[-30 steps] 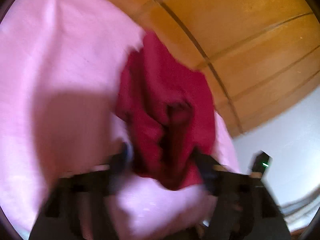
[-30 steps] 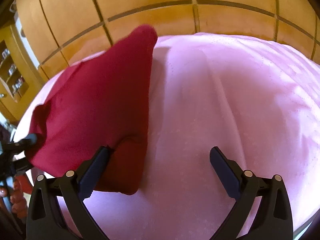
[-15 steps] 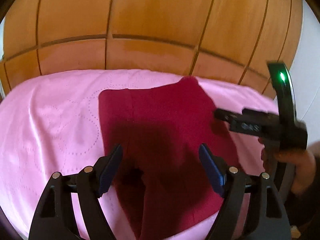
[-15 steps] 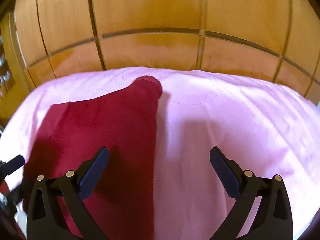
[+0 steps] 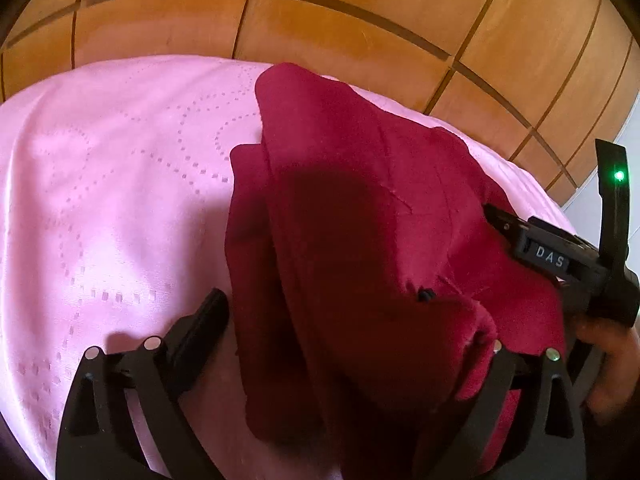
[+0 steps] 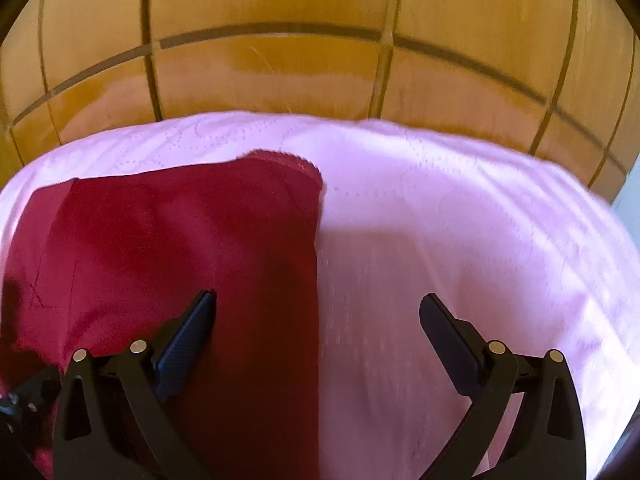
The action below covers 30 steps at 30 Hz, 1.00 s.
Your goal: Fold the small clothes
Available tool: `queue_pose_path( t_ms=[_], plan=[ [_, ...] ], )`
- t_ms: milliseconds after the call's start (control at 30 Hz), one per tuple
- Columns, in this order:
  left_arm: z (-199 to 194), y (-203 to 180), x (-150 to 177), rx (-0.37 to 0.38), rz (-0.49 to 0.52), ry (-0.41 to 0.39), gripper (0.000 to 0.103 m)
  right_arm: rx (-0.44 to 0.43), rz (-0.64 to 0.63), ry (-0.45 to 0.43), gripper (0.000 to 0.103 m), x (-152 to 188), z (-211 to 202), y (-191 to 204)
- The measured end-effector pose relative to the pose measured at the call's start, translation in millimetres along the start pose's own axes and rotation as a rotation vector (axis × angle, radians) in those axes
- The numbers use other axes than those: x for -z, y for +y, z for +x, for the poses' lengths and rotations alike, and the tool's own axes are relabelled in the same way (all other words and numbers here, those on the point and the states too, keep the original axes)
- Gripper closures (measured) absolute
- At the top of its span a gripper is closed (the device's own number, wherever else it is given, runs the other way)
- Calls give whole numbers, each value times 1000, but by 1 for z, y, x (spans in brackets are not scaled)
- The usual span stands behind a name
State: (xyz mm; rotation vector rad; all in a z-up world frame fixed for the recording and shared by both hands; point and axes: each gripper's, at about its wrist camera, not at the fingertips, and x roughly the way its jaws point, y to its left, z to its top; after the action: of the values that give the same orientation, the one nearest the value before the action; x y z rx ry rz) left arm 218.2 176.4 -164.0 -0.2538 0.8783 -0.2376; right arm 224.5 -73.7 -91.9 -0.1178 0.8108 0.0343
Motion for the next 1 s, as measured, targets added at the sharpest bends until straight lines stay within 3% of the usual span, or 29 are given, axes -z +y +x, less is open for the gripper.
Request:
queue_pose_path(
  t_ms=[67,267,367,500,733,933,1000],
  plan=[
    [-3,2,2,12,-10,-10,7,-31,12,-33,4,4,-2,-6],
    [-30,0,24,35,-92,-39,6,-175,104,7,4,5,-10,-29],
    [-45,4,37,66,-148,-44,4,-186,121,-4,3,11,-28,-33],
    [-55,5,47,67,-146,-53,4,-204,112,3,4,21,-44,-31],
    [-48,0,54,-7,-65,-55,3,-202,127,38,3,31,-43,-29],
    [-55,6,50,28,-140,-48,4,-208,144,44,3,34,-45,-31],
    [-63,10,50,87,-200,-62,4,-209,142,43,3,34,-48,-31]
  ],
)
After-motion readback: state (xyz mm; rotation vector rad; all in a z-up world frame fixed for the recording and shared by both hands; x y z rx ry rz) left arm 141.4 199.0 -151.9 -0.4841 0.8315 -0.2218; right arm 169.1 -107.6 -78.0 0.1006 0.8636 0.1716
